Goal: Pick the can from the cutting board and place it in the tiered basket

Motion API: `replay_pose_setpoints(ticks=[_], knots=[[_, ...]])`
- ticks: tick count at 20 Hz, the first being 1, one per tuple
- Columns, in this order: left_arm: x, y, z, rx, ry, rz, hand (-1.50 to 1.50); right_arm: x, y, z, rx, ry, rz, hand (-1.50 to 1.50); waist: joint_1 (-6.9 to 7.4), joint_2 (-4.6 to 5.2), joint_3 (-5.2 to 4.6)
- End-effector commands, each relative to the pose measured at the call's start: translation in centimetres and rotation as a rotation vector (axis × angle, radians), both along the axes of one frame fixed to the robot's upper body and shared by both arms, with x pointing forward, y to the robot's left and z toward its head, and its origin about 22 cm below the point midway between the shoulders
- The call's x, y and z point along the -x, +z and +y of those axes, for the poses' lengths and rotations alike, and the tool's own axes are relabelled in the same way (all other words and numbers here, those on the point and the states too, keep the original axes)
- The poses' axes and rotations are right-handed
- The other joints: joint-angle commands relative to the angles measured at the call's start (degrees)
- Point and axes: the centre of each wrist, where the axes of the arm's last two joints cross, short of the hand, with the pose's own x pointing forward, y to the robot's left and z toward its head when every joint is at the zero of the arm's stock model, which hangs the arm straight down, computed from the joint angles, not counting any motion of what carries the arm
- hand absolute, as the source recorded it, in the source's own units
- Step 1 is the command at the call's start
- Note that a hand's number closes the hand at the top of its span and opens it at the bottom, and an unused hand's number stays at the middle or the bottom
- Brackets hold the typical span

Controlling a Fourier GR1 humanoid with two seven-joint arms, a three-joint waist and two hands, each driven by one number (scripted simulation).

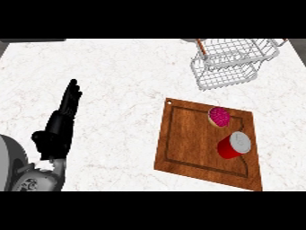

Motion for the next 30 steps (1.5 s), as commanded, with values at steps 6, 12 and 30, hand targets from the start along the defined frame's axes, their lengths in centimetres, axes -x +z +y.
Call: replay_pose_setpoints(ticks=[6, 12, 30], knots=[[0.1, -0.6, -0.9, 0.005, -0.011, 0.024, 0.00, 2.1, 13.0, 5.2, 0.749, -0.009, -0.202, -1.50, 0.84, 0.19, -0.11], [0.4, -0.4, -1.7, -0.002, -0.021, 0.001, 0.00, 4.1, 10.5, 10.9, 0.903, -0.012, -0.176, -1.50, 1.58, 0.28, -0.04], [-1.4, 1.2, -2.2, -0.004, -0.006, -0.009, 0.00, 6.7, 9.3, 19.1, 1.144, 0.057, -0.050, -1.50, 1.66, 0.30, -0.05]])
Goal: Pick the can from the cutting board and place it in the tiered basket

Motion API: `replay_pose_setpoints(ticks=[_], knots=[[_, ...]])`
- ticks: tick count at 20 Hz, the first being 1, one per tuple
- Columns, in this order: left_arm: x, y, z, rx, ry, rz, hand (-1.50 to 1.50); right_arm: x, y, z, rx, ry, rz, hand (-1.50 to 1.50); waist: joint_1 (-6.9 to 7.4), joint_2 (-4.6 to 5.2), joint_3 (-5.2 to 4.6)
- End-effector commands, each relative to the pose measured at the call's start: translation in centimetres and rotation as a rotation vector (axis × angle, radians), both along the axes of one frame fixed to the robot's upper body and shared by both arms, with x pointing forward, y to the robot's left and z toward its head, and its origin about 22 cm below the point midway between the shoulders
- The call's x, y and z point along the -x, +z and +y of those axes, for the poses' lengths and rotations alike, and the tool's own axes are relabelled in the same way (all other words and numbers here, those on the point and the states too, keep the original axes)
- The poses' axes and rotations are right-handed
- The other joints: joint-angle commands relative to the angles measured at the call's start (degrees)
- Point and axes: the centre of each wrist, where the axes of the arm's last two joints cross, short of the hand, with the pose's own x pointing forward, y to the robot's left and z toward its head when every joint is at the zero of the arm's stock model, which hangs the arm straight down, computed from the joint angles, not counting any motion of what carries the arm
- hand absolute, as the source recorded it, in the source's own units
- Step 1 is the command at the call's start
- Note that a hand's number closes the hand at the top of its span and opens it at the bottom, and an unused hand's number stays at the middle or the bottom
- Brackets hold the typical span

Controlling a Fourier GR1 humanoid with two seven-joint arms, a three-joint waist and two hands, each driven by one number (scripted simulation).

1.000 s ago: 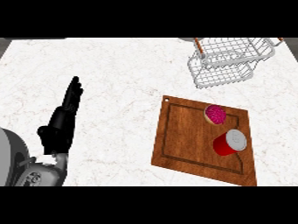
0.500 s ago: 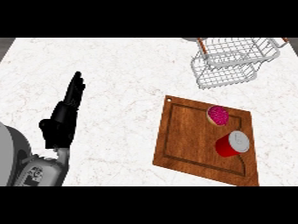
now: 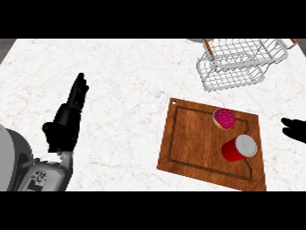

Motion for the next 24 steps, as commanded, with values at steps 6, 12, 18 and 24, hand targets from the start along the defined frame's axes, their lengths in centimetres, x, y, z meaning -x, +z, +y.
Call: replay_pose_setpoints(ticks=[6, 12, 18, 24], knots=[[1.2, 0.7, 0.3, -0.007, 0.005, 0.026, 0.00, -0.3, -0.9, -1.9, 0.125, -0.062, 0.039, -1.50, -0.11, -0.06, 0.10], [-0.6, -1.5, -0.9, 0.010, -0.019, 0.002, 0.00, -1.1, -1.4, -0.1, 0.183, -0.045, -0.017, -1.50, 0.06, 0.12, 0.04], [0.7, -0.3, -0.5, 0.012, -0.017, 0.003, 0.00, -0.4, -3.4, 0.3, 0.228, 0.027, -0.022, -1.50, 0.14, 0.02, 0.09], [0.5, -1.6, -0.2, 0.004, -0.019, 0.014, 0.00, -1.2, -4.3, 1.1, 0.268, 0.061, -0.127, -1.50, 0.10, 0.08, 0.08]])
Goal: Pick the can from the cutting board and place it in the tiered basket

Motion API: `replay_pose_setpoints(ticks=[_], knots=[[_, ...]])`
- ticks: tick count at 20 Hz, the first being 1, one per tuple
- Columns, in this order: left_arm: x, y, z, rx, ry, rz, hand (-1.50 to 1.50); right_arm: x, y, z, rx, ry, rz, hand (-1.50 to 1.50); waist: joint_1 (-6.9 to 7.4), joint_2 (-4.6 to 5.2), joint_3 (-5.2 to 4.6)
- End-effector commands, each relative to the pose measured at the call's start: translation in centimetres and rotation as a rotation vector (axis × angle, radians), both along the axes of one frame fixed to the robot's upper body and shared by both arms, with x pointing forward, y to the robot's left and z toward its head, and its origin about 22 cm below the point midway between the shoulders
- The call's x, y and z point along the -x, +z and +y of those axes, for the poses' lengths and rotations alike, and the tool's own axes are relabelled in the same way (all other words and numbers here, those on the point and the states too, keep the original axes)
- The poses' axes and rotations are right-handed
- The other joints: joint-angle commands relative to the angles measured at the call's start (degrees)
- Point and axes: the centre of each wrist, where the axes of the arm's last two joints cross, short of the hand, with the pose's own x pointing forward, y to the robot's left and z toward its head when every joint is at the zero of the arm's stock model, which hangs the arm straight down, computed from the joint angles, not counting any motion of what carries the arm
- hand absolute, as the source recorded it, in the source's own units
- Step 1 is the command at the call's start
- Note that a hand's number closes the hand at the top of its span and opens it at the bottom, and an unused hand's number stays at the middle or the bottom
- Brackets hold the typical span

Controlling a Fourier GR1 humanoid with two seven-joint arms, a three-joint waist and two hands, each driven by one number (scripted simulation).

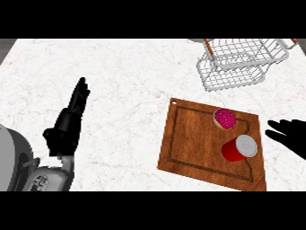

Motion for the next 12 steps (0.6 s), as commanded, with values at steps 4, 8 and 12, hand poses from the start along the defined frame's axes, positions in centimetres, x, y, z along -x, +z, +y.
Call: replay_pose_setpoints(ticks=[4, 8, 12], knots=[[-0.9, 0.0, -0.5, -0.007, 0.014, -0.017, 0.00, -2.1, -2.2, 1.1, 0.036, -0.051, -0.070, -1.50, 0.17, 0.09, -0.02], [0.1, -0.3, 0.0, -0.003, -0.001, 0.010, 0.00, -0.2, -3.7, -0.9, 0.036, -0.115, -0.035, -1.50, -0.31, -0.04, -0.02], [-1.2, 0.1, 1.5, -0.003, 0.010, -0.004, 0.00, -2.3, -4.2, -1.7, 0.015, -0.104, -0.008, -1.50, -0.19, 0.02, -0.04]])
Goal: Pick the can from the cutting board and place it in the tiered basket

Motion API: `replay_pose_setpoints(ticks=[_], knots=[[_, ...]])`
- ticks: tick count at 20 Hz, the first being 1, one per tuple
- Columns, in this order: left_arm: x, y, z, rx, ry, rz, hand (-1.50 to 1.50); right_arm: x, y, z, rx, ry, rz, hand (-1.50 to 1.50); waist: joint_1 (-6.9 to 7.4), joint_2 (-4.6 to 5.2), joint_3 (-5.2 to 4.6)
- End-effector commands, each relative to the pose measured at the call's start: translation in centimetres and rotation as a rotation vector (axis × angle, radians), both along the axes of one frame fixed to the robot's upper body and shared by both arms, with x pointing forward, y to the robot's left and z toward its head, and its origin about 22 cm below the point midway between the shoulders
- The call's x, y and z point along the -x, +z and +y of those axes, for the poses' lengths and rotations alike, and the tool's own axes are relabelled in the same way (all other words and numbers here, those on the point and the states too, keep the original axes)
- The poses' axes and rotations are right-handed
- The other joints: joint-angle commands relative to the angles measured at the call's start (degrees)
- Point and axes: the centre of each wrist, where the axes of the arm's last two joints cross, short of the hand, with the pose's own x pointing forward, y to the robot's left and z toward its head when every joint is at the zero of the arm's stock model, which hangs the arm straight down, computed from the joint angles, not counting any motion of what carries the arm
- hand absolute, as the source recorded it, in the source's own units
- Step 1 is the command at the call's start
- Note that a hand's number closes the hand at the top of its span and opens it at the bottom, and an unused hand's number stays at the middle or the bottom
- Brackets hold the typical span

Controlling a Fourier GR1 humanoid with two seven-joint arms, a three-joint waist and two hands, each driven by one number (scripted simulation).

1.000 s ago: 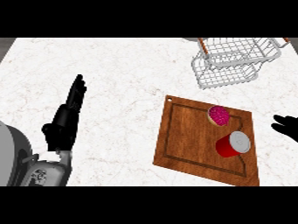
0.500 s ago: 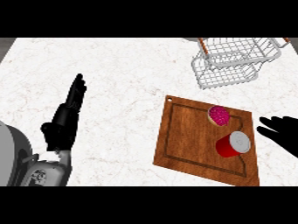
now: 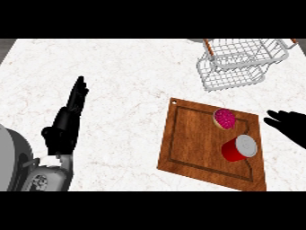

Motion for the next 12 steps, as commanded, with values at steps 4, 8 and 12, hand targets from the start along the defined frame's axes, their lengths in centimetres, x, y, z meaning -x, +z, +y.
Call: replay_pose_setpoints(ticks=[4, 8, 12], knots=[[0.5, -0.2, -1.7, 0.002, 0.000, -0.012, 0.00, -2.2, -2.9, -1.0, -0.015, -0.008, 0.062, -1.50, 0.14, 0.04, -0.01], [-0.1, 0.3, -0.6, 0.004, -0.002, -0.006, 0.00, -1.7, -4.0, -3.2, -0.053, 0.026, 0.039, -1.50, -0.08, 0.01, 0.01], [0.5, 0.1, -0.6, 0.002, -0.005, 0.007, 0.00, -2.3, -4.6, -1.5, -0.048, 0.028, 0.051, -1.50, 0.01, 0.00, -0.01]])
